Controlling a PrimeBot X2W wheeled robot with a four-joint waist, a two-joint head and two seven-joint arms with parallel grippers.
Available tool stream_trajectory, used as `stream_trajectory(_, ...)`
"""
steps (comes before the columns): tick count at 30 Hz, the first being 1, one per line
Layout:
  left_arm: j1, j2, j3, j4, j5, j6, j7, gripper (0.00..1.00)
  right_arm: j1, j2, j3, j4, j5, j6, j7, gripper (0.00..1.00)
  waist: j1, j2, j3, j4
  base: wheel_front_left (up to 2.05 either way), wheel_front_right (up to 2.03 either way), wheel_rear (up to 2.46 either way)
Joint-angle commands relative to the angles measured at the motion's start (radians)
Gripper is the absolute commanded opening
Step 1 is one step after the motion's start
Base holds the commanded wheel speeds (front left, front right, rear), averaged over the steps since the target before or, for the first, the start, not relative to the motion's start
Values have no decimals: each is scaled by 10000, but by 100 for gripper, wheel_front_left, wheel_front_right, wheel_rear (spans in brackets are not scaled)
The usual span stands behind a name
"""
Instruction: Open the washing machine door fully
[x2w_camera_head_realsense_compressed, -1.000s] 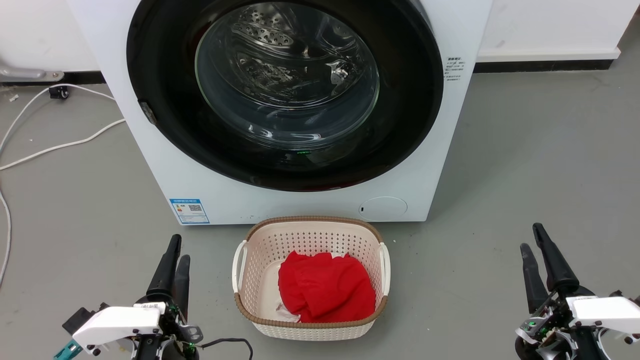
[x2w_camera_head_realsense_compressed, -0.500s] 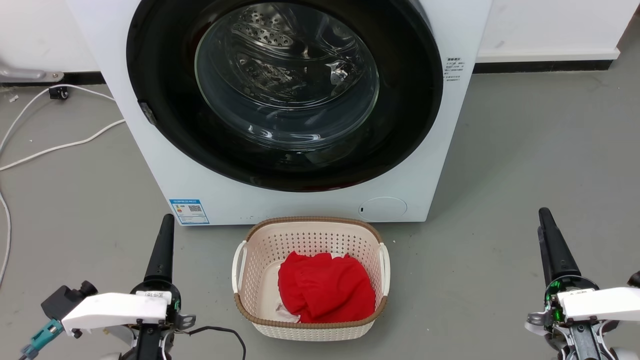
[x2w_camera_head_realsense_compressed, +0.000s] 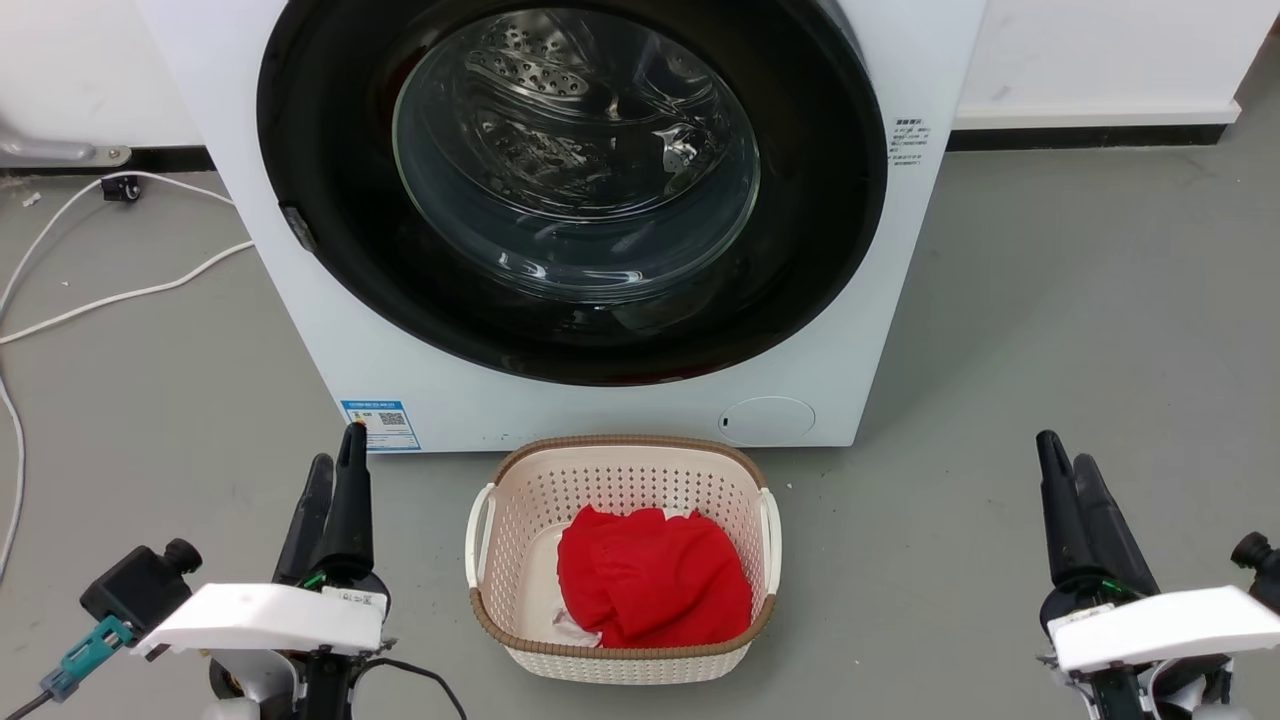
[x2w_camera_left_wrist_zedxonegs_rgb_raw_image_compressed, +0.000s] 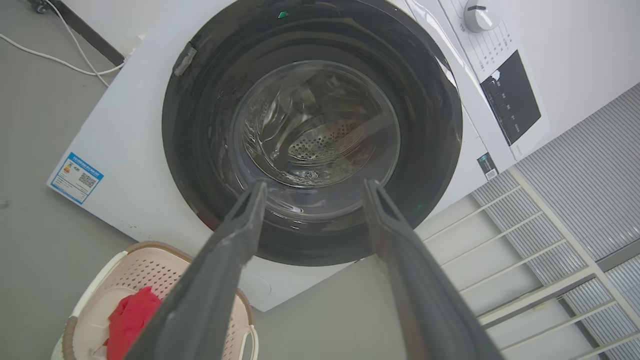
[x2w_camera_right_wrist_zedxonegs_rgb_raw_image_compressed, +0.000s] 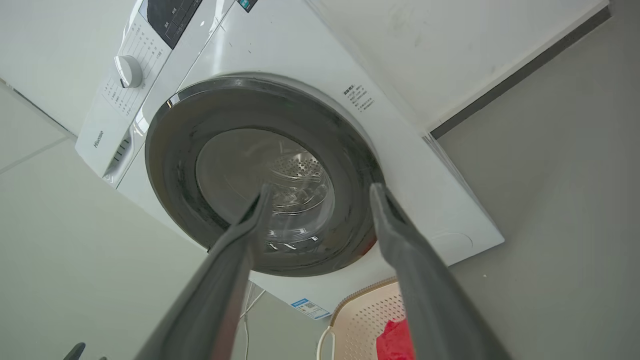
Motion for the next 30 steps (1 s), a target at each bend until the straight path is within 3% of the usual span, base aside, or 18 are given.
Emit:
stream_trajectory(1, -58, 75, -19, -169, 413, -22, -97, 100, 11, -9, -15, -82, -471, 0, -109, 100, 0, 0, -3, 1, 0, 0, 0)
stream_trajectory(17, 83, 153, -302, -11, 2999, -28, -592, 100, 150, 21, 4, 42, -3316, 0, -415, 100, 0, 0, -22, -21, 0, 0, 0)
stream_trajectory(30, 135, 121, -380, 55, 4594, -25, -944, 100, 229, 43, 32, -124, -4885, 0, -435, 100, 0, 0, -35, -47, 0, 0, 0)
